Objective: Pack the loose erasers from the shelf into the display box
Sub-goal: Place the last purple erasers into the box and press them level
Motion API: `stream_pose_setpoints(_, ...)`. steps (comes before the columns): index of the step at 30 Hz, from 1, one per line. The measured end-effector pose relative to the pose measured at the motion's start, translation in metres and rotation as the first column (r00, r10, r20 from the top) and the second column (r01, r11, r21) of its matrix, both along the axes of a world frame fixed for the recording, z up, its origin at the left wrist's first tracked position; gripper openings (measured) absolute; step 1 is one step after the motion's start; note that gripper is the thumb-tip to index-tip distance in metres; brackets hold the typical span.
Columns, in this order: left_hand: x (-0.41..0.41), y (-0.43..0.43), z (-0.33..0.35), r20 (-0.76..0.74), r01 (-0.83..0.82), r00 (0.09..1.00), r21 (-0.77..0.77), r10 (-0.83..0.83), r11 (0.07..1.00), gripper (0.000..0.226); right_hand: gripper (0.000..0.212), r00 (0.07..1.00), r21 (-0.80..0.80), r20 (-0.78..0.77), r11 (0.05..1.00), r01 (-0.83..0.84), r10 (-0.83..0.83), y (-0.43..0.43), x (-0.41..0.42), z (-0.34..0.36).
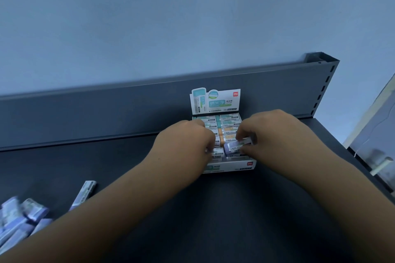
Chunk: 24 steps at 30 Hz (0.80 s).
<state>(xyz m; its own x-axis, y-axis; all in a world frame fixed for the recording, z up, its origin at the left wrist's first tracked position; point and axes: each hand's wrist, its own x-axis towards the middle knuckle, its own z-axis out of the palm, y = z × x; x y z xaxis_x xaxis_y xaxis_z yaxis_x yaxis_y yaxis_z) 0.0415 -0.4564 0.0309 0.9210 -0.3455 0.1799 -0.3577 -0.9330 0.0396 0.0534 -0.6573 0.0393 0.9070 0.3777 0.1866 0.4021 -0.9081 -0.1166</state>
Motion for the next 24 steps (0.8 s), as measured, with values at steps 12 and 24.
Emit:
stream_pose_setpoints(12, 0.002, 0.000, 0.003, -0.006, -0.020, 1.000, 0.119, 0.020, 0.993, 0.018, 0.016, 0.999, -0.019, 0.043, 1.000, 0.025, -0.024, 0.000, -0.004, 0.000)
stream_pose_setpoints(24, 0.002, -0.001, 0.008, 0.002, 0.017, 1.000, 0.177, -0.018, 0.984, 0.016, 0.022, 0.999, -0.053, 0.027, 0.998, 0.028, -0.027, 0.005, -0.004, -0.003)
